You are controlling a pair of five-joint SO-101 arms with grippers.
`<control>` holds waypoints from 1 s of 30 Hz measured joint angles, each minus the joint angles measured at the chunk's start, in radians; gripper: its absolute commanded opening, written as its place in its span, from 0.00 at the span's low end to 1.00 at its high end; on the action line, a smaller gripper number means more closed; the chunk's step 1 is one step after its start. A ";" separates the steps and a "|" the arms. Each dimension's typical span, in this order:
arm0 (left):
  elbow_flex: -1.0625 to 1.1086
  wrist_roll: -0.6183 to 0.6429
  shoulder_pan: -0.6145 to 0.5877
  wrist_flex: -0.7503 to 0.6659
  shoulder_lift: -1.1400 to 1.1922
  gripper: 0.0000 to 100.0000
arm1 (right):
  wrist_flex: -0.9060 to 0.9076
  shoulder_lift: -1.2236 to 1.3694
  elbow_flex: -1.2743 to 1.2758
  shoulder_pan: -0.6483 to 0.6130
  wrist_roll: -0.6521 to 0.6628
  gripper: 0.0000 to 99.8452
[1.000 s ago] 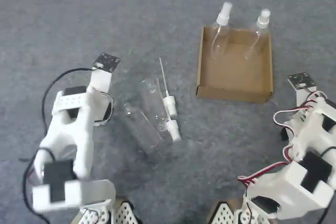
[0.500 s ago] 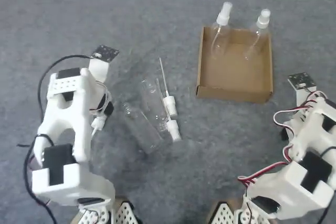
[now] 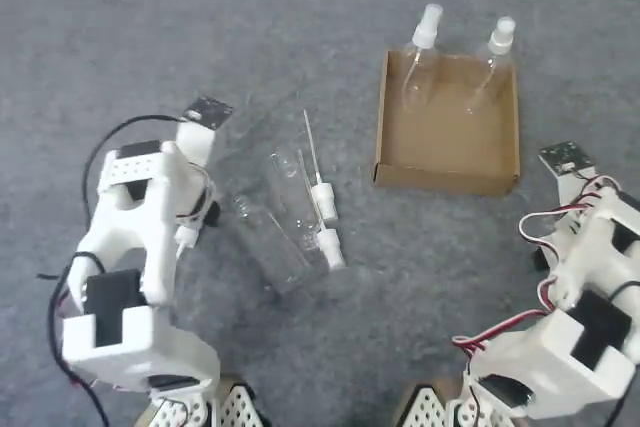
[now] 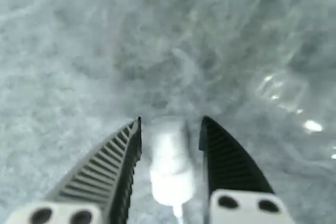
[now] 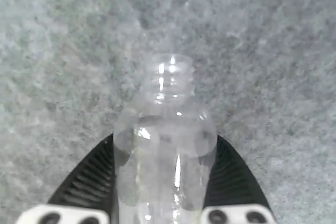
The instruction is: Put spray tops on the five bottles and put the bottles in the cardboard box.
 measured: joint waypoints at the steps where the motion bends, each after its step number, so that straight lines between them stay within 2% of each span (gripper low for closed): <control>1: 0.012 0.000 0.012 -0.006 0.000 0.14 | 0.000 0.000 0.000 0.000 0.000 0.07; 6: 0.061 0.000 0.026 -0.041 0.000 0.10 | 0.000 -0.002 0.000 0.000 0.000 0.07; 11: 0.072 0.002 0.029 -0.048 -0.003 0.01 | 0.000 -0.002 0.000 0.000 0.000 0.07; 18: -0.006 0.037 0.021 0.040 -0.002 0.01 | 0.000 -0.002 0.000 0.000 0.000 0.07; 25: -0.152 0.178 0.032 0.064 0.002 0.01 | 0.000 -0.002 0.000 0.000 0.000 0.07; 30: -0.175 0.290 0.095 -0.028 0.077 0.02 | 0.000 -0.002 0.000 0.000 0.000 0.07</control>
